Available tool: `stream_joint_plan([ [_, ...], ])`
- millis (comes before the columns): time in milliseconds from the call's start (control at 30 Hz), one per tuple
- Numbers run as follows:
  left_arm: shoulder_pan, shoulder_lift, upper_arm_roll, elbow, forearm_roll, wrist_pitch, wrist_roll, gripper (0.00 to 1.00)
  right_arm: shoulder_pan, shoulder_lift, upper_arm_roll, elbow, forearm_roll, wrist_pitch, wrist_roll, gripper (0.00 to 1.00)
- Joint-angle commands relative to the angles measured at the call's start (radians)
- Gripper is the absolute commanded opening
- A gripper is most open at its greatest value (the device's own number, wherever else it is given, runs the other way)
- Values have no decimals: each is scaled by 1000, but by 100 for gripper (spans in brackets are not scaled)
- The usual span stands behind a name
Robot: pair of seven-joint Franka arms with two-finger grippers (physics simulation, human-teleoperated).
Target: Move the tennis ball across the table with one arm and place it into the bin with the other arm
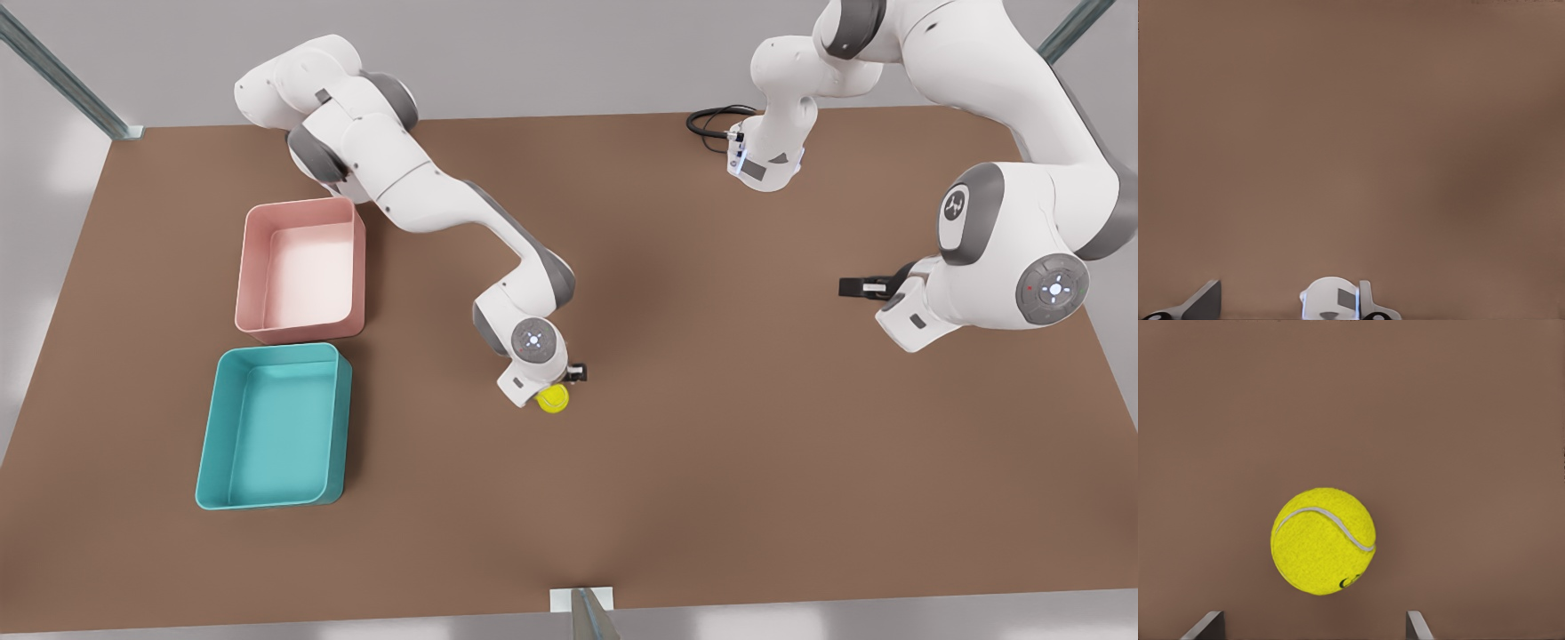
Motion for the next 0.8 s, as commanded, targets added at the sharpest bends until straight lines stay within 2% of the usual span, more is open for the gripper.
stream_joint_plan([
  [0, 0, -3, 0, 0, 0, -1, -149, 100, -2, 5, -2, 0, -3, 38, 508, 100],
  [767, -1, -3, 0, 0, 0, -1, -153, 100, 5, 85, -5, 9, -34, 86, 477, 100],
])
